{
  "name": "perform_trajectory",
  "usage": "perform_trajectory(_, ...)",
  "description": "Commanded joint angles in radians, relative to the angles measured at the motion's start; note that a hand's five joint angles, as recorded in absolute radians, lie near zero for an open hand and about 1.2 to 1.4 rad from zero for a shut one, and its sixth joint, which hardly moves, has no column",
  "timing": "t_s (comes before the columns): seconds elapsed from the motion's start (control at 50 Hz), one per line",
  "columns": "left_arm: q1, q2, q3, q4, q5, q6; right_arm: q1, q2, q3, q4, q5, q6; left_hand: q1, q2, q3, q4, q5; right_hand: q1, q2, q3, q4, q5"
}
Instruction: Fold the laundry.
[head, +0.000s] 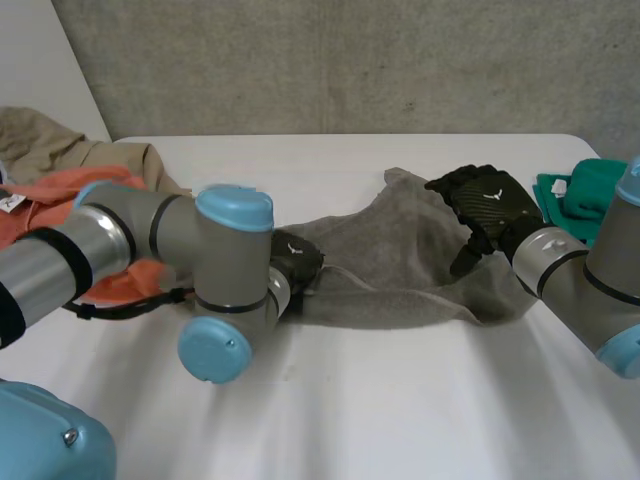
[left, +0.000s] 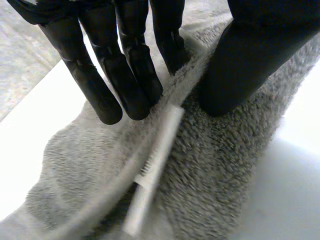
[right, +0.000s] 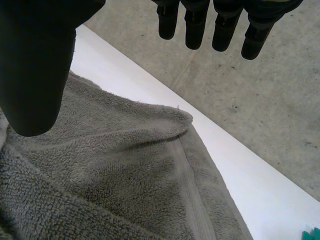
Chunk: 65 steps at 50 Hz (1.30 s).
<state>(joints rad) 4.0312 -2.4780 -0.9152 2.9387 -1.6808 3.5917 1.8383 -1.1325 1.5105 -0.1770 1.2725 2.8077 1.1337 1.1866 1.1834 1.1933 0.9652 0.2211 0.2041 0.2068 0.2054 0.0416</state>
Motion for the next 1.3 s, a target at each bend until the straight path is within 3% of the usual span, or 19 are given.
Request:
perform_trajectory(0.02,-0.014,0.174,0.004,-0.075,-0.059,-0.048,-0.03,-0.01,-0.022,0.013,-0.001,-0.004,0.263,0.21,0.213,0.203,0.257,-0.047,-0.03,-0.032,-0.031,-0.042)
perform_trajectory(0.12,-0.012,0.324,-0.076,-0.079,-0.02,-0.08,-0.066,-0.024,-0.087,0.164,-0.01,-0.023,0.263,0.21,0.213,0.203,0.257,-0.047,-0.03,-0.032,-0.031,-0.042)
perform_trajectory(0.22,0.043,0.474,-0.12,-0.079,0.027,-0.074,-0.094,-0.016,-0.174,0.457,-0.035,-0.014,0.263,0.21,0.213,0.203,0.257,-0.047,-0.03,-0.032,-0.031,-0.042)
perform_trajectory(0.28,0.057,0.527,-0.119,-0.084,0.052,-0.077,-0.093,-0.016,-0.171,0.508,-0.033,0.044,0.263,0.21,0.213,0.203,0.257,-0.047,-0.03,-0.032,-0.031,-0.042)
perform_trajectory(0.38,0.057,0.603,-0.08,-0.098,0.108,-0.106,-0.076,-0.024,-0.096,0.475,-0.035,0.269,0.263,0.21,0.213,0.203,0.257,-0.047,-0.03,-0.032,-0.031,-0.042)
perform_trajectory(0.5,0.034,0.628,-0.01,-0.112,0.107,-0.165,-0.014,-0.042,0.016,0.326,-0.024,0.486,0.263,0.21,0.213,0.203,0.257,-0.047,-0.03,-0.032,-0.031,-0.042)
perform_trajectory(0.56,0.009,0.628,0.039,-0.136,0.087,-0.208,0.044,-0.049,0.074,0.222,0.011,0.594,0.263,0.21,0.213,0.203,0.257,-0.047,-0.03,-0.032,-0.031,-0.042)
perform_trajectory(0.66,-0.029,0.614,0.127,-0.168,0.037,-0.249,0.149,-0.05,0.152,0.073,0.152,0.752,0.263,0.21,0.213,0.203,0.257,-0.047,-0.03,-0.032,-0.031,-0.042)
perform_trajectory(0.76,-0.054,0.59,0.182,-0.174,-0.003,-0.257,0.237,-0.052,0.178,0.011,0.206,0.809,0.263,0.21,0.213,0.203,0.257,-0.047,-0.03,-0.032,-0.031,-0.042)
perform_trajectory(0.92,-0.073,0.593,0.23,-0.181,-0.02,-0.28,0.34,-0.01,0.149,-0.039,0.215,0.762,0.263,0.21,0.213,0.203,0.257,-0.047,-0.03,-0.032,-0.031,-0.042)
perform_trajectory(1.0,-0.06,0.599,0.22,-0.181,-0.022,-0.294,0.332,0.051,0.097,-0.067,0.231,0.713,0.263,0.21,0.213,0.203,0.257,1.173,1.19,1.187,1.188,1.177)
perform_trajectory(1.08,-0.011,0.623,0.17,-0.184,-0.025,-0.323,0.228,0.016,0.086,-0.073,0.329,0.627,0.263,0.21,0.213,0.203,0.257,1.175,1.192,1.189,1.191,1.18)
perform_trajectory(1.12,0.035,0.639,0.112,-0.179,-0.017,-0.341,0.161,-0.065,0.077,-0.093,0.338,0.521,0.263,0.21,0.213,0.203,0.257,1.175,1.192,1.189,1.191,1.18)
perform_trajectory(1.16,0.061,0.646,0.058,-0.179,-0.008,-0.353,0.121,-0.122,0.068,-0.101,0.315,0.417,0.263,0.21,0.213,0.203,0.257,1.175,1.192,1.189,1.191,1.18)
perform_trajectory(1.24,0.155,0.648,-0.107,-0.155,0.058,-0.361,0.061,-0.239,0.005,-0.076,0.19,0.131,0.263,0.21,0.213,0.203,0.257,1.175,1.192,1.189,1.191,1.18)
perform_trajectory(1.3,0.196,0.63,-0.196,-0.1,0.128,-0.364,0.061,-0.268,-0.076,0.008,0.136,0.096,0.263,0.21,0.213,0.203,0.257,1.175,1.192,1.189,1.191,1.18)
